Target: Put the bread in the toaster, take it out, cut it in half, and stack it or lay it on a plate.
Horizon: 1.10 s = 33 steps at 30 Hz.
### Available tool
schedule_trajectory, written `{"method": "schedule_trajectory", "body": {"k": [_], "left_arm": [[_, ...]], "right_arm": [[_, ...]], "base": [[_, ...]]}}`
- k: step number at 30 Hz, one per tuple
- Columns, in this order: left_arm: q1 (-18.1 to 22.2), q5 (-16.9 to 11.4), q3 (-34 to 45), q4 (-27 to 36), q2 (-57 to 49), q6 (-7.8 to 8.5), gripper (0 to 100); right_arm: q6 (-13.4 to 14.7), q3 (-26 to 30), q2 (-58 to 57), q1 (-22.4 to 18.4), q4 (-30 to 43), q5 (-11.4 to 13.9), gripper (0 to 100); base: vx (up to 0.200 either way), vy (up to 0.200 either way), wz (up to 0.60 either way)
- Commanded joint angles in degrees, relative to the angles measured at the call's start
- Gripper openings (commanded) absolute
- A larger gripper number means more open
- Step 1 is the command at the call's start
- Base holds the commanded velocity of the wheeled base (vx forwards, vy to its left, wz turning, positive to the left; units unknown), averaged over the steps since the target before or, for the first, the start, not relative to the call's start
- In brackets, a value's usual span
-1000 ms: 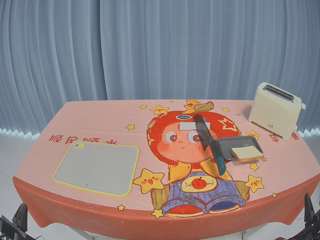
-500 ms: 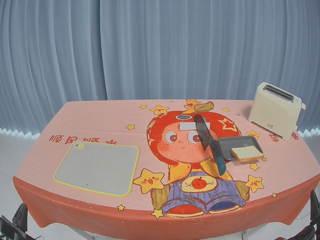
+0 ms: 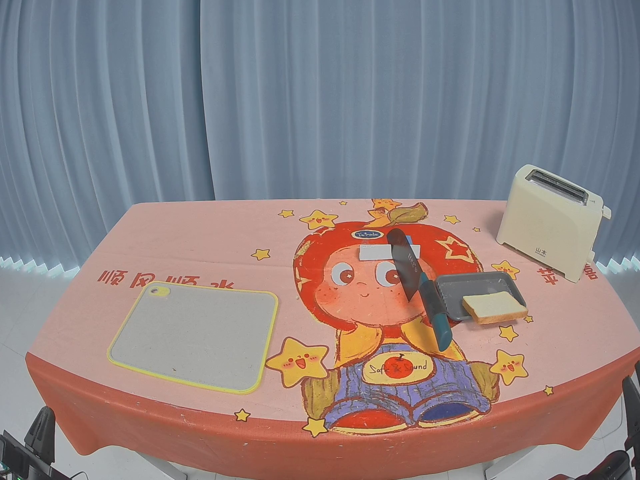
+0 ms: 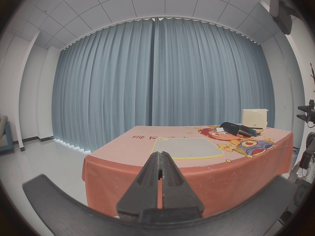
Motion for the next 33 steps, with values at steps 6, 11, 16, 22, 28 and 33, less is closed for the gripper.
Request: {"method": "schedule_trajectory", "body": {"k": [6,11,16,22,28,33], "left_arm": [[0.02,0.02,1.01,-0.02,-0.32,-0.02,0],[0.02,0.02,1.01,-0.02,-0.32,-0.02,0],[0.02,0.02,1.01,-0.02,-0.32,-0.02,0],[0.02,0.02,1.01,-0.02,-0.32,-0.02,0],[0.02,0.02,1.01,-0.02,-0.32,-0.02,0],[0.02,0.02,1.01,-0.02,-0.32,-0.02,0]], "right_arm": [[9.15,0.48,2.88,2.55,-0.01,0.31,100],[13.55,0.04,3.84,2.29,-0.01,3.65,100],[18.99,-0.05,6.74,2.29,-0.28,5.14,100],[23.83,-0.23,8.77,2.02,-0.8,7.43,100],[24.62,-0.23,11.31,2.02,-0.98,7.95,100],[28.05,-1.37,12.11,2.02,-0.98,8.92,100]], "base": [[0.0,0.0,0.0],[0.0,0.0,0.0],[0.0,0.0,0.0],[0.0,0.0,0.0],[0.0,0.0,0.0],[0.0,0.0,0.0]]}}
